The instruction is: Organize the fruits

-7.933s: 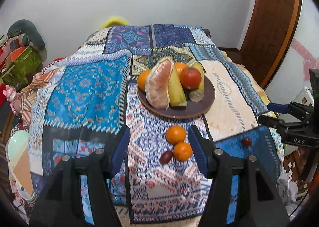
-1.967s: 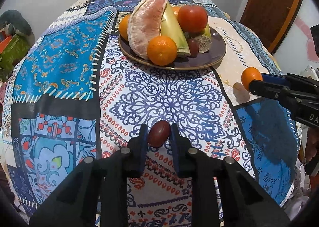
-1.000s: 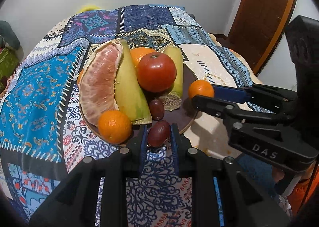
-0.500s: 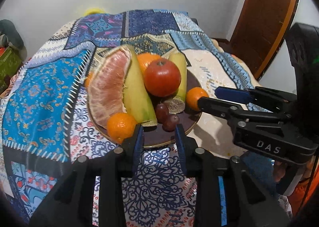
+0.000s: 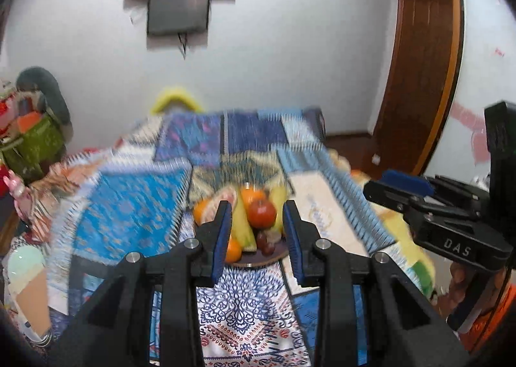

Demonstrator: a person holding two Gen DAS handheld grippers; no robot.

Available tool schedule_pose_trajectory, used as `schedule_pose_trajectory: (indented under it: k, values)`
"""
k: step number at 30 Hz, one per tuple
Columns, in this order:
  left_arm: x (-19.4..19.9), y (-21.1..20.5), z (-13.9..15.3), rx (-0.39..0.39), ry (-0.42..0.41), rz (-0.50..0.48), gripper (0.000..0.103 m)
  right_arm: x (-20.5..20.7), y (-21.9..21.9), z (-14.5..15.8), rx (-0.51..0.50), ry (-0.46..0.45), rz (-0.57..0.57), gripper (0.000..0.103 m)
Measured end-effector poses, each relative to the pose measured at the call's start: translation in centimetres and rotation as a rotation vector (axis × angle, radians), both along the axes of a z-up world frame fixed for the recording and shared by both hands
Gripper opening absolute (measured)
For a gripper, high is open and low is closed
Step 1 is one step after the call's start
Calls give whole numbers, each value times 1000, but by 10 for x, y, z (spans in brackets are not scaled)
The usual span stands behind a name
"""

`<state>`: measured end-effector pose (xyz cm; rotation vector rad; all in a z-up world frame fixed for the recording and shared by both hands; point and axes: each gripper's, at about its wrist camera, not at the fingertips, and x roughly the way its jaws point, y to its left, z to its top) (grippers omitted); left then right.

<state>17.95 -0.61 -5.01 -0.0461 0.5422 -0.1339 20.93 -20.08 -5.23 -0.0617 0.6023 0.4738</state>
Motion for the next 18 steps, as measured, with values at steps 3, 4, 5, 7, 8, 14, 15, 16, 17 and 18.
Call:
schedule_pose_trajectory:
  k: [3, 4, 5, 7, 8, 14, 15, 16, 17, 18]
  values:
    - [-29, 2, 30, -8, -89, 20, 32, -29, -1, 30, 31, -82, 0, 39]
    - [-36, 3, 37, -10, -107, 24, 32, -40, -1, 40, 42, -113, 2, 39]
    - [-46, 4, 45, -12, -133, 29, 32, -47, -2, 47, 49, -133, 2, 39]
    - [-63, 5, 60, -16, -179, 37, 32, -66, -2, 63, 73, -186, 4, 39]
    - [-71, 6, 66, -18, -200, 39, 35, -75, -3, 70, 84, -208, 6, 39]
    - [-108, 9, 90, -20, -311, 71, 62, -116, -1, 95, 127, -327, 4, 52]
    - [-112, 9, 92, -15, -322, 74, 64, -119, -1, 96, 130, -335, 6, 55]
    - [-115, 9, 93, -13, -328, 76, 65, -122, 0, 97, 133, -343, 3, 63]
    - [-118, 9, 94, -8, -336, 79, 67, -124, 0, 97, 137, -349, -2, 68]
    - [-120, 8, 94, -3, -339, 82, 70, -126, 0, 96, 140, -360, -13, 75]
